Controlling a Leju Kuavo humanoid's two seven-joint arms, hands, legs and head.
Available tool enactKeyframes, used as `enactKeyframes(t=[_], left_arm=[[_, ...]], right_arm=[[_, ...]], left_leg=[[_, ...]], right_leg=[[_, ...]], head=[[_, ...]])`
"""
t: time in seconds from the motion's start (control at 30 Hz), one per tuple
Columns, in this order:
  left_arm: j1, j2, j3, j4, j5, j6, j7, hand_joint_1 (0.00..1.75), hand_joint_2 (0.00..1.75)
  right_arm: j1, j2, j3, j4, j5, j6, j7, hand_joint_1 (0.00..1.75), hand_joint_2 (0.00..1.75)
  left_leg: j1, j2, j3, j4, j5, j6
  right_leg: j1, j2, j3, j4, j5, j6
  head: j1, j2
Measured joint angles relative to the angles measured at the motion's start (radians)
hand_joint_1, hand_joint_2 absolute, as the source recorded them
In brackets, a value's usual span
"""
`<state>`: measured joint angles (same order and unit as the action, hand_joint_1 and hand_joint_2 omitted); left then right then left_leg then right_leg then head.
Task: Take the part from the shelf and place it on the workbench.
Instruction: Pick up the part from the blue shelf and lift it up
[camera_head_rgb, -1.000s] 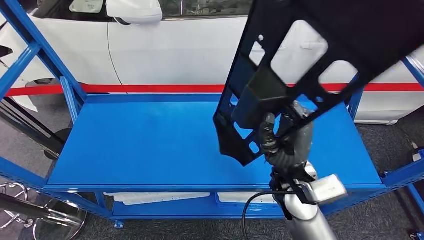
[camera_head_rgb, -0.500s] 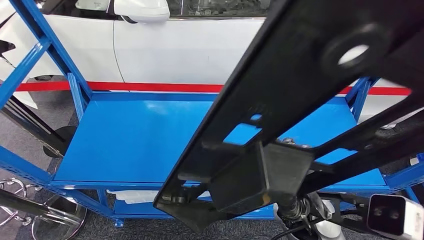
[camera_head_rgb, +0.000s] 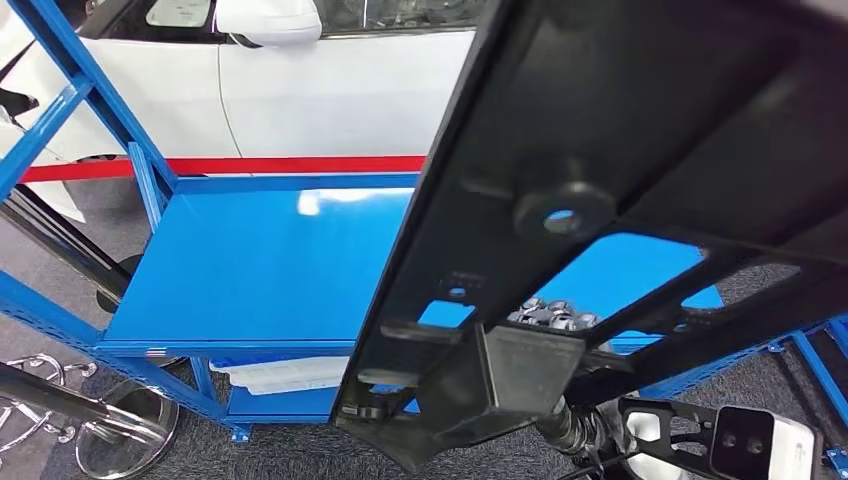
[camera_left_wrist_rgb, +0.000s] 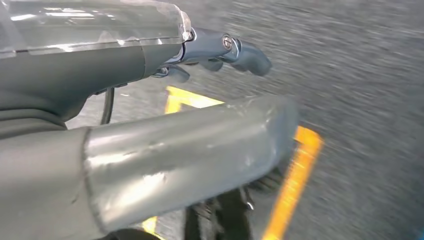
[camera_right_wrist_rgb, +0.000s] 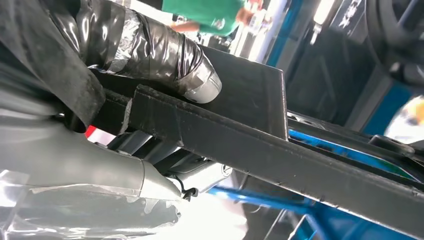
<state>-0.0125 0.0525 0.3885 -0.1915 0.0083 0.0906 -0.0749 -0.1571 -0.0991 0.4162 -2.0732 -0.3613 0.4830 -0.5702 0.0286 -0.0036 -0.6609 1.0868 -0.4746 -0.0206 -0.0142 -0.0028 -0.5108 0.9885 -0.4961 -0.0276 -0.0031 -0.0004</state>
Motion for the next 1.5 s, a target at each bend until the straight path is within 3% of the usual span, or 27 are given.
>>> enactKeyframes(t=[0.07,0.1,0.13,0.17,0.23,0.3,0.33,0.4,0.47,0.57,0.6,0.63,0.67,0.73,0.8,0.83,0.93,1.0,1.07,1.1,1.13,1.17,1.2,1.27,1.33,1.43,1.5], left_arm=[[0.002,0.0,0.004,0.0,0.001,0.034,0.049,0.0,0.0],[0.003,0.0,0.007,0.0,0.002,0.049,0.065,0.0,0.0],[0.005,0.0,0.012,0.0,0.003,0.062,0.076,0.0,0.0],[0.007,0.001,0.016,0.0,0.005,0.07,0.081,0.0,0.0],[0.009,0.008,0.027,0.0,0.009,0.078,0.086,0.0,0.0],[0.011,0.018,0.034,0.0,0.01,0.08,0.088,0.0,0.0],[0.011,0.022,0.038,0.0,0.01,0.081,0.089,0.0,0.0],[0.012,0.027,0.045,0.0,0.01,0.083,0.09,0.0,0.0],[0.011,0.029,0.049,0.0,0.01,0.084,0.09,0.0,0.0],[0.01,0.027,0.051,0.0,0.01,0.088,0.088,0.0,0.0],[0.011,0.027,0.052,0.0,0.008,0.091,0.086,0.0,0.0],[0.011,0.027,0.054,0.0,0.005,0.093,0.082,0.0,0.0],[0.012,0.028,0.055,0.0,0.002,0.095,0.079,0.0,0.0],[0.013,0.03,0.056,0.0,-0.007,0.093,0.074,0.0,0.0],[0.013,0.031,0.057,0.0,-0.012,0.091,0.074,0.0,0.0],[0.013,0.032,0.059,0.0,-0.012,0.09,0.073,0.0,0.0],[0.013,0.031,0.067,0.0,-0.014,0.08,0.068,0.0,0.0],[0.013,0.027,0.07,0.0,-0.021,0.07,0.063,0.0,0.0],[0.013,0.022,0.07,0.0,-0.032,0.066,0.057,0.0,0.0],[0.013,0.021,0.07,0.0,-0.037,0.065,0.054,0.0,0.0],[0.013,0.021,0.07,0.0,-0.043,0.064,0.052,0.0,0.0],[0.013,0.021,0.07,0.0,-0.048,0.062,0.051,0.0,0.0],[0.011,0.021,0.07,0.0,-0.053,0.059,0.051,0.0,0.0],[0.01,0.023,0.07,0.0,-0.061,0.053,0.051,0.0,0.0],[0.011,0.025,0.07,0.0,-0.068,0.048,0.051,0.0,0.0],[0.009,0.025,0.07,0.0,-0.079,0.045,0.051,0.0,0.0],[0.005,0.024,0.069,0.0,-0.087,0.045,0.053,0.0,0.0]], right_arm=[[0.013,-0.003,-0.006,0.004,0.018,0.002,-0.014,1.75,1.75],[0.021,-0.006,-0.012,0.007,0.028,0.002,-0.021,1.75,1.75],[0.028,-0.01,-0.02,0.01,0.037,0.002,-0.027,1.75,1.75],[0.035,-0.016,-0.028,0.011,0.044,0.003,-0.032,1.75,1.75],[0.048,-0.029,-0.051,0.012,0.053,0.005,-0.038,1.75,1.75],[0.056,-0.039,-0.071,0.012,0.057,0.005,-0.041,1.75,1.75],[0.058,-0.042,-0.079,0.012,0.058,0.005,-0.042,1.75,1.75],[0.062,-0.048,-0.09,0.012,0.059,0.005,-0.042,1.75,1.75],[0.065,-0.053,-0.098,0.012,0.06,0.006,-0.042,1.75,1.75],[0.07,-0.059,-0.106,0.012,0.064,0.005,-0.043,1.75,1.75],[0.073,-0.062,-0.109,0.012,0.067,0.005,-0.044,1.75,1.75],[0.075,-0.065,-0.114,0.012,0.071,0.005,-0.046,1.75,1.75],[0.077,-0.069,-0.118,0.011,0.075,0.005,-0.048,1.75,1.75],[0.078,-0.078,-0.125,0.008,0.083,0.005,-0.048,1.75,1.75],[0.077,-0.09,-0.131,0.001,0.089,0.005,-0.044,1.75,1.75],[0.077,-0.096,-0.134,-0.001,0.091,0.005,-0.042,1.75,1.75],[0.078,-0.11,-0.136,-0.004,0.099,0.004,-0.041,1.75,1.75],[0.079,-0.114,-0.136,-0.009,0.105,-0.003,-0.047,1.75,1.75],[0.08,-0.114,-0.135,-0.019,0.138,-0.032,-0.062,1.75,1.75],[0.081,-0.113,-0.133,-0.027,0.169,-0.058,-0.071,1.75,1.75],[0.081,-0.111,-0.129,-0.036,0.201,-0.086,-0.078,1.75,1.75],[0.08,-0.109,-0.123,-0.046,0.227,-0.112,-0.082,1.75,1.75],[0.078,-0.108,-0.115,-0.055,0.242,-0.133,-0.083,1.75,1.75],[0.07,-0.107,-0.1,-0.07,0.252,-0.156,-0.083,1.75,1.75],[0.057,-0.107,-0.084,-0.08,0.257,-0.164,-0.082,1.75,1.75],[0.041,-0.107,-0.059,-0.088,0.26,-0.183,-0.074,1.75,1.75],[0.029,-0.107,-0.042,-0.091,0.261,-0.206,-0.07,1.75,1.75]], left_leg=[[-0.001,0.0,-0.036,0.133,-0.091,-0.002],[-0.001,0.0,-0.043,0.182,-0.111,-0.002],[-0.002,0.0,-0.033,0.199,-0.109,0.0],[-0.004,0.0,-0.004,0.176,-0.09,0.005],[-0.012,0.0,0.095,0.044,-0.047,0.022],[-0.021,0.0,0.173,-0.08,-0.037,0.037],[-0.025,0.0,0.188,-0.108,-0.039,0.041],[-0.027,0.001,0.186,-0.121,-0.026,0.046],[-0.021,0.007,0.176,-0.132,-0.006,0.059],[-0.018,0.013,0.145,-0.131,0.018,0.068],[-0.018,0.014,0.133,-0.129,0.025,0.067],[-0.017,0.014,0.121,-0.126,0.033,0.064],[-0.016,0.014,0.109,-0.124,0.04,0.061],[-0.014,0.014,0.093,-0.12,0.051,0.053],[-0.013,0.014,0.084,-0.118,0.063,0.04],[-0.013,0.013,0.081,-0.118,0.069,0.033],[-0.01,0.012,0.071,-0.115,0.072,0.013],[-0.008,0.012,0.045,-0.054,0.01,0.005],[-0.007,0.011,0.001,0.08,-0.081,0.0],[-0.006,0.011,-0.015,0.143,-0.109,-0.002],[-0.007,0.011,-0.017,0.177,-0.113,-0.003],[-0.007,0.011,-0.001,0.176,-0.098,-0.003],[-0.007,0.008,0.034,0.135,-0.071,0.0],[-0.008,-0.017,0.132,-0.008,-0.028,0.014],[-0.011,-0.043,0.192,-0.107,-0.022,0.025],[-0.013,-0.027,0.195,-0.135,-0.017,0.034],[-0.009,-0.007,0.183,-0.146,-0.002,0.048]], right_leg=[[0.006,-0.002,-0.024,0.003,0.016,-0.008],[0.01,-0.003,-0.036,0.006,0.023,-0.009],[0.014,-0.004,-0.048,0.009,0.029,-0.01],[0.017,-0.004,-0.059,0.012,0.035,-0.01],[0.022,-0.005,-0.073,0.016,0.046,-0.007],[0.023,-0.006,-0.08,0.017,0.057,0.0],[0.021,-0.007,-0.083,0.017,0.063,0.006],[0.017,-0.007,-0.087,0.017,0.072,0.02],[0.016,-0.002,-0.101,0.046,0.037,0.031],[0.007,0.002,-0.154,0.208,-0.09,0.046],[0.003,0.001,-0.164,0.259,-0.11,0.051],[-0.001,0.001,-0.161,0.284,-0.107,0.056],[-0.005,0.001,-0.141,0.275,-0.085,0.059],[-0.01,0.001,-0.053,0.157,-0.028,0.061],[-0.006,0.003,0.032,0.021,-0.014,0.055],[-0.003,0.004,0.051,-0.015,-0.018,0.051],[0.0,0.001,0.045,-0.034,-0.008,0.028],[-0.003,-0.003,0.029,-0.037,0.009,0.008],[0.001,-0.006,0.007,-0.032,0.023,-0.002],[0.003,-0.007,-0.006,-0.028,0.029,-0.003],[0.005,-0.008,-0.019,-0.023,0.035,-0.003],[0.007,-0.008,-0.031,-0.017,0.04,-0.002],[0.008,-0.004,-0.04,-0.013,0.044,0.0],[0.009,0.003,-0.053,-0.008,0.052,0.008],[0.008,0.011,-0.062,-0.005,0.064,0.019],[0.006,0.028,-0.077,-0.002,0.078,0.038],[0.008,0.027,-0.103,0.045,0.031,0.047]], head=[[0.0,0.0],[0.0,0.0],[0.0,0.0],[0.0,0.0],[0.0,0.0],[0.0,0.0],[0.0,0.0],[0.0,0.0],[0.0,0.0],[0.0,0.0],[0.0,0.0],[0.0,0.0],[0.0,0.0],[0.0,0.0],[0.0,0.0],[0.0,0.0],[0.0,0.0],[0.0,0.0],[0.0,0.0],[0.0,0.0],[0.0,0.0],[0.0,0.0],[0.0,0.0],[0.0,0.0],[0.0,0.0],[0.0,0.0],[0.001,0.0]])
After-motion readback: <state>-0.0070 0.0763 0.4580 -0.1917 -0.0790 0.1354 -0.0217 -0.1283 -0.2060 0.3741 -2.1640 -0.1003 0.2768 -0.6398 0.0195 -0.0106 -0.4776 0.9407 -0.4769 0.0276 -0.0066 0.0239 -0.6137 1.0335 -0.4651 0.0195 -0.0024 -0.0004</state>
